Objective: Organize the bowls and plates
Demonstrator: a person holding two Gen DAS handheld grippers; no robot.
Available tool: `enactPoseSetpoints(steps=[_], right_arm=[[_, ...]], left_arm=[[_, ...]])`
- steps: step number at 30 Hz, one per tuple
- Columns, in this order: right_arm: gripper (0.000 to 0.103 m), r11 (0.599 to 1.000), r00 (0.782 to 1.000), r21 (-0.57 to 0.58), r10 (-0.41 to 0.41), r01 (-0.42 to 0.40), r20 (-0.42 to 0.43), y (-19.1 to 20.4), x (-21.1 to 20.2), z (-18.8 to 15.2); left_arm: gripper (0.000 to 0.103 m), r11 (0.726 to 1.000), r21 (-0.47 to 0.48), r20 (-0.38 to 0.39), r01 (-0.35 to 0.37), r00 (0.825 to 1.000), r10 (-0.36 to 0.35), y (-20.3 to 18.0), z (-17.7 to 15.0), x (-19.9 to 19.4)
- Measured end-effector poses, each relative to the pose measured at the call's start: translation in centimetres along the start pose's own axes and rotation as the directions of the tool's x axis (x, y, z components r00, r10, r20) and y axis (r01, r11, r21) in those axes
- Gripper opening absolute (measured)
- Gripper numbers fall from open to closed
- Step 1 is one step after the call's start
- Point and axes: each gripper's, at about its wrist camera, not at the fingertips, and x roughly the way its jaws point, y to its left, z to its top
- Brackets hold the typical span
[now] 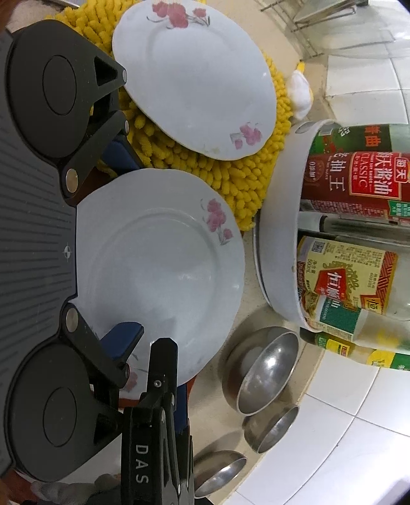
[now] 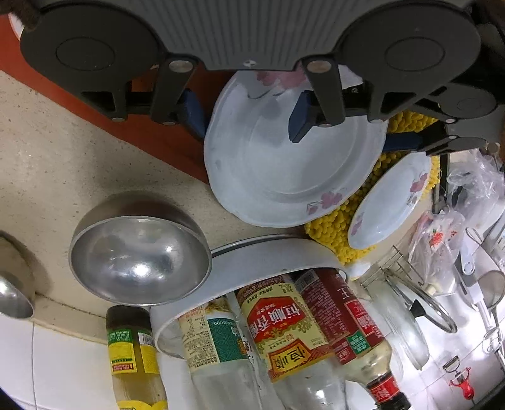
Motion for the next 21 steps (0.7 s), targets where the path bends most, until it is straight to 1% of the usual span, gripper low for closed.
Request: enactPoseSetpoints(steps=[2,4,7,9,10,13,16,17,19,21], right_arm=[[0.054,1.0,1.0,-0.009,-0.002,0.002,0.016,0.2,-0.5,0.1],[0.054,1.0,1.0,-0.015,-0.009,0.009,0.021,0.3,-0.7,0.2],[0.054,1.0,1.0,-0.004,-0.017,0.017,0.0,0.1,-0.5,-0.2],[0.053,1.0,1.0,0.006,-0.008,0.008,-0.019,-0.2,-0.4,-0.6],[0.053,1.0,1.0,0.013,0.001,-0.001,-0.027,-0.4,-0.3,-0.8],[0.053,0.999,0.999,0.019,0.029,-0.028,-0.022,-1.0,-0.4,-0.6],[0.054,0.999,0.999,0.031,0.031,-0.03,-0.008,-1.2,0.4,0.1],[0.055,0.999,1.0,0.028,0.024,-0.024,-0.002,-1.0,0.7,0.4],[0.055,1.0,1.0,0.0,-0.002,0.002,-0.003,-0.5,1.0,0.6],[0.055,1.0,1.0,-0.016,-0.014,0.014,-0.004,-0.2,0.9,0.4]], left_arm=[[0.099,1.0,0.013,0.011,-0.004,1.0,0.004,-0.2,0.0,-0.2],[0.098,1.0,0.022,-0.001,-0.005,1.0,0.005,-0.4,-0.3,-0.1],[0.096,1.0,0.012,-0.024,0.015,1.0,-0.015,-0.1,-0.9,0.0],[0.095,0.999,0.014,-0.025,0.035,0.999,-0.034,0.4,-1.1,-0.1],[0.096,0.999,0.013,-0.025,0.041,0.999,-0.041,0.6,-1.0,-0.2],[0.102,0.998,-0.006,-0.02,0.067,0.998,-0.067,0.8,-0.6,0.3],[0.102,1.0,0.011,-0.008,0.015,1.0,-0.015,-0.2,-0.2,0.9],[0.102,1.0,0.014,-0.006,0.007,1.0,-0.007,-0.3,-0.2,1.0],[0.1,1.0,-0.003,-0.003,0.012,1.0,-0.012,-0.1,-0.2,0.7],[0.099,1.0,-0.001,-0.004,0.005,1.0,-0.005,0.0,-0.2,0.4]])
